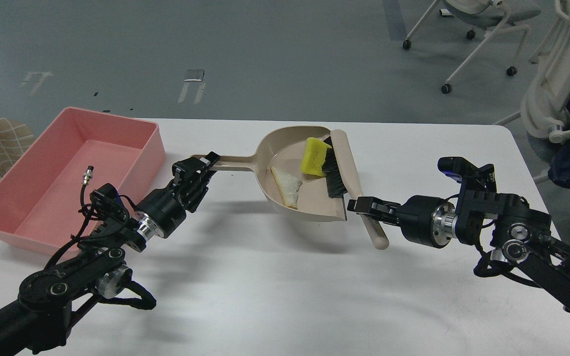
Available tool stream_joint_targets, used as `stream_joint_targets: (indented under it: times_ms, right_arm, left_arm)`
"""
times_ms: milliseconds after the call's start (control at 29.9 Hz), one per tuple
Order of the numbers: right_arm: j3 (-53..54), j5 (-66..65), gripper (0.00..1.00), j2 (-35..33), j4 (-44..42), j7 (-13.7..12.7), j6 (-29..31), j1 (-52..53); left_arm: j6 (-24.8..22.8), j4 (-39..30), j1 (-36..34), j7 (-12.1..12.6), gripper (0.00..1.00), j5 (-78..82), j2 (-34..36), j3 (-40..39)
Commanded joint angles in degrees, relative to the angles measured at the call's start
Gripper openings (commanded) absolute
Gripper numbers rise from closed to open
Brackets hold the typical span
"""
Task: Sweep and dump garbage into bin
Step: 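Sweep again with the brush, pushing remaining debris deeper into the dustpan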
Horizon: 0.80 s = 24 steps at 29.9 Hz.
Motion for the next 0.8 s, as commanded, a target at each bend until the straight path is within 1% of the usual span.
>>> stream_joint_targets:
  times_ms: [0, 201, 769]
  right_arm:
    - [-0.06, 0.02, 0.0, -1.34, 0.28, 0.08, 0.01, -0.41]
    - [0.02, 0.02, 0.0, -3.37, 1.51, 0.08, 0.01, -0.94]
    - [-0.06, 0.1, 0.0, -3.19, 1.51, 0.08, 0.01, -1.12]
  left_arm:
    - [-0.04, 0.0, -0.08, 0.0, 0.09, -0.64, 0.13, -0.77]
    - [-0.04, 0.0, -0.61, 0.0, 0.09, -0.99, 0.04, -1.21]
    - [-0.74, 0.0, -0.61, 0.0, 0.09, -0.99, -0.4, -1.47]
